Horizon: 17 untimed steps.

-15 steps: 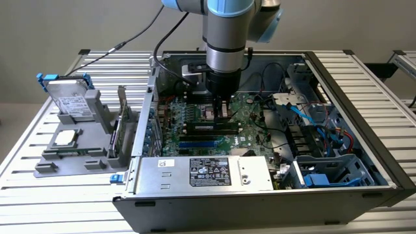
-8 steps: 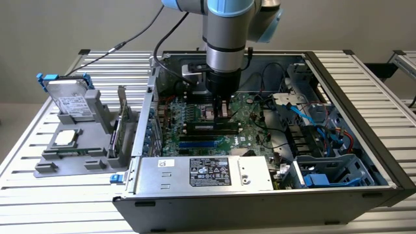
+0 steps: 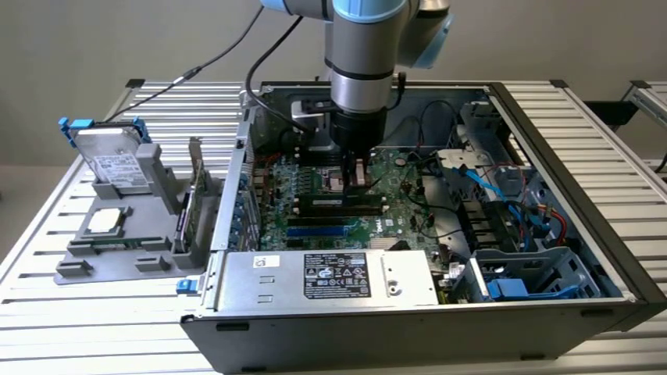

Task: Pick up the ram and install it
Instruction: 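Insert the ram into the slot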

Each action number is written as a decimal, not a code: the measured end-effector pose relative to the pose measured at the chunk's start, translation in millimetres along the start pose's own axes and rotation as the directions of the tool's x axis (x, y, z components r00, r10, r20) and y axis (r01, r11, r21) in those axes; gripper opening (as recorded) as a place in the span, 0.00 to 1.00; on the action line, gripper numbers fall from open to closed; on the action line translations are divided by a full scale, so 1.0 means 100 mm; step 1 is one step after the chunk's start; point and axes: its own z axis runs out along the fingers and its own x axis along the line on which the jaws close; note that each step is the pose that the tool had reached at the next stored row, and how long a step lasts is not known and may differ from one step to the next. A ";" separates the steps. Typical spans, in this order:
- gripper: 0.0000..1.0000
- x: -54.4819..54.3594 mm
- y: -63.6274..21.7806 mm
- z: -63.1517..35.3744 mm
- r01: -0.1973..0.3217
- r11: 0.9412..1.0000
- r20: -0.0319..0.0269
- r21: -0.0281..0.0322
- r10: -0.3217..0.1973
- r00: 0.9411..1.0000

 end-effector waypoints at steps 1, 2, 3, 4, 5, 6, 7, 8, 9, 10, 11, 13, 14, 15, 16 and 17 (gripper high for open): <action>0.14 0.00 0.000 -0.004 0.000 1.000 0.000 0.000 0.000 1.000; 0.14 0.00 0.000 -0.006 0.000 1.000 0.000 0.000 0.000 1.000; 0.14 0.00 0.000 -0.007 0.000 1.000 0.000 0.000 0.000 1.000; 0.14 0.00 0.000 -0.007 0.000 1.000 0.000 0.000 0.000 1.000; 0.14 0.00 0.001 -0.008 0.000 1.000 0.000 0.000 0.000 1.000; 0.14 0.00 0.001 -0.008 0.000 1.000 0.000 0.000 0.000 1.000; 0.14 0.01 0.001 -0.008 0.001 1.000 0.000 0.000 -0.001 1.000; 0.14 0.01 0.000 -0.008 0.001 1.000 0.000 0.000 -0.001 1.000; 0.14 0.01 0.001 -0.008 0.002 1.000 0.000 0.000 -0.002 1.000; 0.14 0.01 0.001 -0.007 0.003 1.000 0.000 0.000 -0.003 1.000; 0.14 0.01 0.001 -0.007 0.003 1.000 0.000 0.000 -0.003 1.000; 0.14 0.01 0.001 -0.007 0.007 1.000 0.000 0.001 -0.007 1.000; 0.14 0.01 0.001 -0.007 0.010 1.000 0.000 0.001 -0.010 1.000; 0.14 0.01 0.001 -0.007 0.013 1.000 0.000 0.001 -0.013 1.000; 0.14 0.01 0.000 -0.007 0.015 1.000 0.000 0.001 -0.015 1.000; 0.14 0.01 0.001 -0.007 0.016 1.000 0.000 0.002 -0.016 1.000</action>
